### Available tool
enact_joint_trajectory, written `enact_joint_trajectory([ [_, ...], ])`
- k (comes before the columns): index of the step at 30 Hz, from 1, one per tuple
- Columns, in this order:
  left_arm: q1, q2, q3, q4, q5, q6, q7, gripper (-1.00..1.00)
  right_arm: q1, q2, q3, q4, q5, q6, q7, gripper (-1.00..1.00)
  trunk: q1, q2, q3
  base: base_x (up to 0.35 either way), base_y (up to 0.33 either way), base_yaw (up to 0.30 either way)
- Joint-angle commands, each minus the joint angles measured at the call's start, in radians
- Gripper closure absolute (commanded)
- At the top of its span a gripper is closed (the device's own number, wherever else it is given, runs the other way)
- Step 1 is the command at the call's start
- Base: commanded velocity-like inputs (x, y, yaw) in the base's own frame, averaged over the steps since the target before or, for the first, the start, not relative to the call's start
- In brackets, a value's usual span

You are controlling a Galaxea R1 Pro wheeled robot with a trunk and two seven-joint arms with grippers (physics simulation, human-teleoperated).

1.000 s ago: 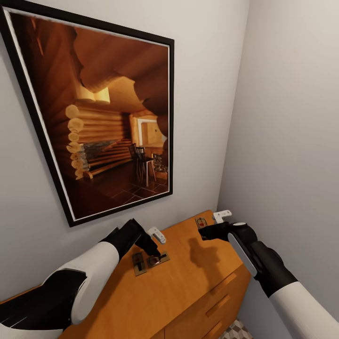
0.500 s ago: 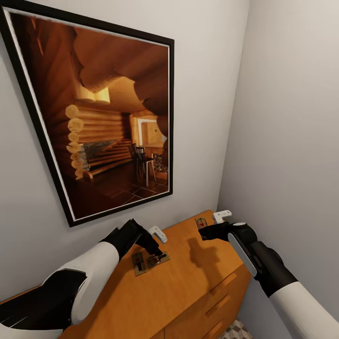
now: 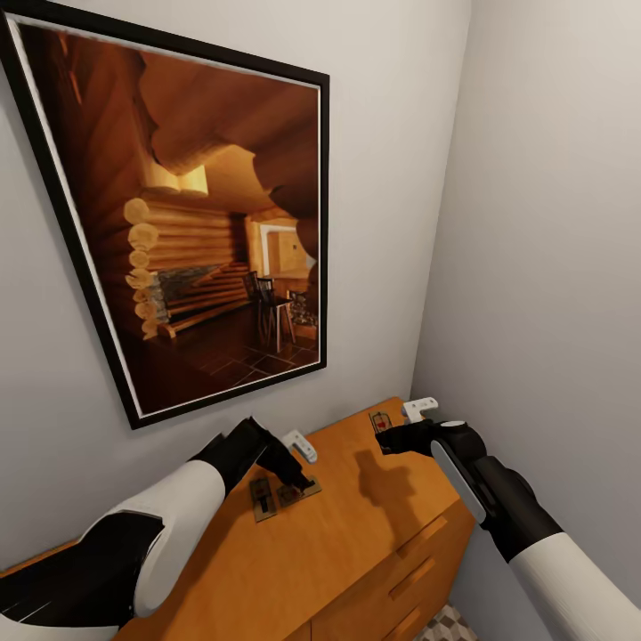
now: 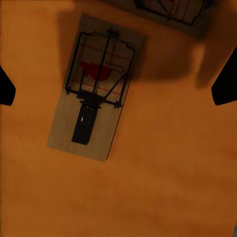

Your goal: Take the four mousetraps from the cabinet in the bathroom and place them on the bathroom floor. Make sure all four end up on the same floor surface, and ensure that at least two of them are either under or directly next to the same bathroom sink.

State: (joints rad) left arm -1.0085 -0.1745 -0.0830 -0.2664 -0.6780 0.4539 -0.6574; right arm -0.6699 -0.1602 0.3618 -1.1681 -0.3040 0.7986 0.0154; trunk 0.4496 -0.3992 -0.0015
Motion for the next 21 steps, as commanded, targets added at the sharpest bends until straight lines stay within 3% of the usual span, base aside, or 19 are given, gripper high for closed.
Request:
enact_joint_trajectory([
  [1, 0.000, 0.000, -0.003, -0.001, -0.001, 0.005, -0.007, -1.00, 0.000, -0.001, 0.002, -0.001, -0.001, 0.004, 0.002, 1.00, 0.000, -0.001, -0.001, 0.000, 0.000, 0.000],
  [11, 0.001, 0.000, -0.004, 0.044, 0.002, -0.069, -0.004, -1.00, 0.000, -0.001, 0.002, -0.001, -0.001, 0.004, 0.002, 1.00, 0.000, -0.001, -0.001, 0.000, 0.000, 0.000],
  [21, 0.001, 0.000, -0.004, 0.060, 0.002, -0.080, -0.002, -1.00, 0.000, -0.001, 0.002, -0.001, -0.001, 0.004, 0.002, 1.00, 0.000, -0.001, -0.001, 0.000, 0.000, 0.000],
])
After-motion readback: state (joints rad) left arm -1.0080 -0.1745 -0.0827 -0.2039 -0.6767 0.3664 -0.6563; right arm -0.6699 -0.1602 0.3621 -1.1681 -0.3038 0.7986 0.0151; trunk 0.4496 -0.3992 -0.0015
